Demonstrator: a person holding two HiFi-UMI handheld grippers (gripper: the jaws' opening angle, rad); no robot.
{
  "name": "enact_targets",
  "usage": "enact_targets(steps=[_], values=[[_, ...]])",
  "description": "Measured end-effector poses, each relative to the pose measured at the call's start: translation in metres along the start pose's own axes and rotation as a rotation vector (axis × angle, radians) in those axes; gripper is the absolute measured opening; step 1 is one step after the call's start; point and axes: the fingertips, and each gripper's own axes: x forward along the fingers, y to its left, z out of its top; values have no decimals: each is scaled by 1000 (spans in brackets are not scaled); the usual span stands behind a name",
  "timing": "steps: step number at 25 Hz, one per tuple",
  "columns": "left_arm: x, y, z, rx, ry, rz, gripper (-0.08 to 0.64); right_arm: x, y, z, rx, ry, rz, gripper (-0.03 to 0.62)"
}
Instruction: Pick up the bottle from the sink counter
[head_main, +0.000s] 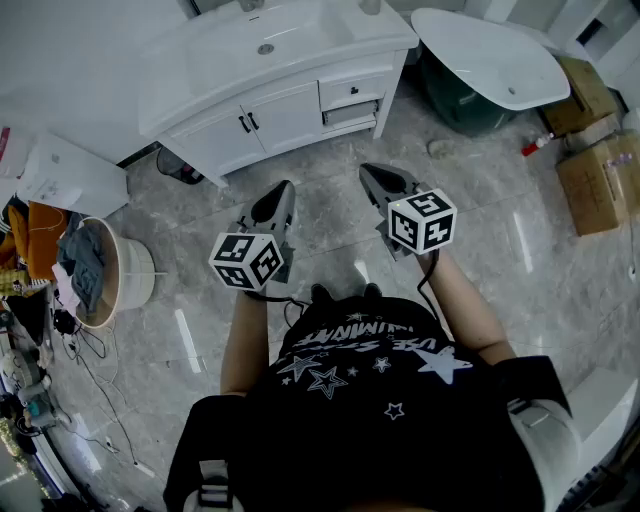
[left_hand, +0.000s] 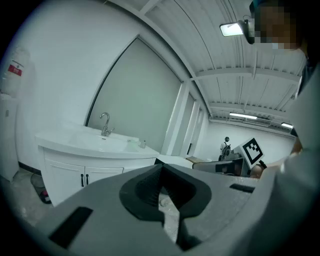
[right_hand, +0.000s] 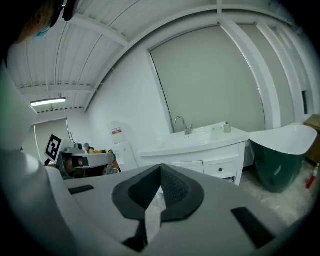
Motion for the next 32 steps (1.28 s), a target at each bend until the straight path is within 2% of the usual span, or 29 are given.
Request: enact_targets(steps=[11,18,24,32], values=[[-4,5,-12,-19,26,-12,8,8,6,-9,1,12,-12,6],[-15,27,-30,-49,71,-28,8,18,0,-30,70,21,-106,6],[-16,60,-25,-61,65,-34,8,26,-5,-30,105,-3,-178,6],[3,79,-20,-94,67,-28,8,41,-28,-27,124,4,-201,6]])
